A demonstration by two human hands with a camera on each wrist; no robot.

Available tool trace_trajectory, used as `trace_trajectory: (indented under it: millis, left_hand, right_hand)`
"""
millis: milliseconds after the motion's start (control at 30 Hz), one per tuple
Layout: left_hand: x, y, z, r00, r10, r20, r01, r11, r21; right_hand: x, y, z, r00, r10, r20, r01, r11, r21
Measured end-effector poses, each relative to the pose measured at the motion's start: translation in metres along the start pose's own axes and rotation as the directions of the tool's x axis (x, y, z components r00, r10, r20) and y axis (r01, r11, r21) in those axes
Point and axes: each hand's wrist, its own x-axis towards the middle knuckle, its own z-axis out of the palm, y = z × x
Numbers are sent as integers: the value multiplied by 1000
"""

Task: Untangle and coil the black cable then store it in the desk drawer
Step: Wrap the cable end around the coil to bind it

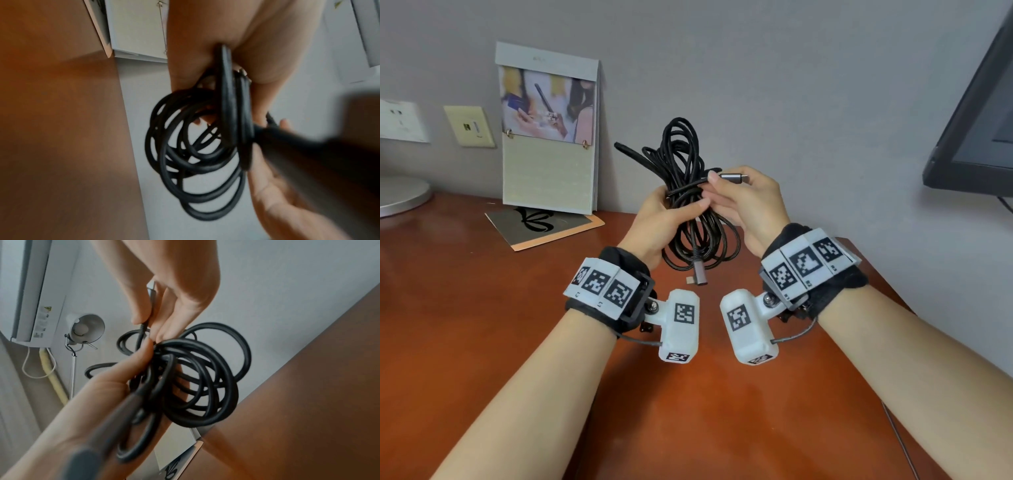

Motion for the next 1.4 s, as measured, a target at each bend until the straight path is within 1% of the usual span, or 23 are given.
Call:
trace_trajectory:
  millis: [67, 133, 233, 333, 433, 533, 633, 767, 833, 900, 967, 1033, 1067, 1133, 1200, 1233, 1300, 1400]
  left_hand:
    - [1, -2, -3, 1000, 0, -18, -1, 999, -48]
    - [2, 0, -5, 1000, -11, -3, 11, 997, -79]
    - [2, 1, -5, 999, -7, 53, 13, 994, -106]
    - [2, 2, -8, 995, 12, 103, -1, 994, -105]
    - [0, 4, -11, 983, 46, 176, -25, 993, -116]
    - [-2, 5, -9, 965, 80, 252, -36, 984, -172]
    - [-2, 4, -4, 956, 105, 273, -44, 974, -221]
    - [-3, -5, 1, 948, 107, 299, -68, 988, -136]
    - [-3, -6, 2, 957, 111, 269, -90, 992, -88]
    - [-3, -6, 2, 969, 135, 207, -147, 988, 43]
    - [0, -8, 3, 976, 183, 119, -205, 957, 204]
    - [1, -12, 4, 978, 207, 12, -204, 945, 257]
    - [2, -12, 3, 981, 195, 0, -189, 953, 237]
    - [4, -12, 2, 992, 114, 54, -121, 978, 169]
    - [4, -11, 3, 990, 18, 142, -36, 992, 124]
    - [4, -11, 4, 984, -14, 177, -6, 994, 113]
    - [5, -12, 3, 975, -39, 221, 18, 995, 100]
    - [4, -13, -1, 976, -44, 211, 31, 998, 61]
  right_hand:
    - [-2, 0, -1, 999, -9, 44, 9, 1000, -4]
    - [-1, -1, -3, 997, -5, 74, 4, 1000, 24]
    - [1, -6, -8, 998, 12, 62, -16, 998, 59]
    - [3, -9, -14, 999, 2, 41, -2, 1000, 3]
    - [3, -12, -17, 996, -19, 88, 25, 998, -62]
    - [4, -15, -21, 986, -58, 158, 64, 997, -34]
    - [5, -16, -25, 979, -57, 196, 60, 998, -8]
    - [3, -15, -26, 968, 5, 251, 1, 1000, -24]
    - [0, -15, -24, 961, 37, 273, -28, 999, -38]
    - [-1, -12, -23, 968, 42, 248, -33, 999, -40]
    - [-1, -8, -22, 981, 20, 192, -19, 1000, -7]
    - [0, -3, -19, 991, -13, 136, 10, 1000, 29]
    - [0, 0, -17, 994, -37, 99, 35, 999, 26]
    - [2, 7, -13, 993, -117, -12, 116, 992, -53]
    - [4, 12, -9, 970, -220, -104, 199, 963, -184]
    - [4, 14, -7, 958, -262, -120, 229, 945, -233]
    - [5, 16, -4, 947, -298, -117, 257, 926, -278]
    - [3, 19, -3, 956, -278, -92, 244, 930, -276]
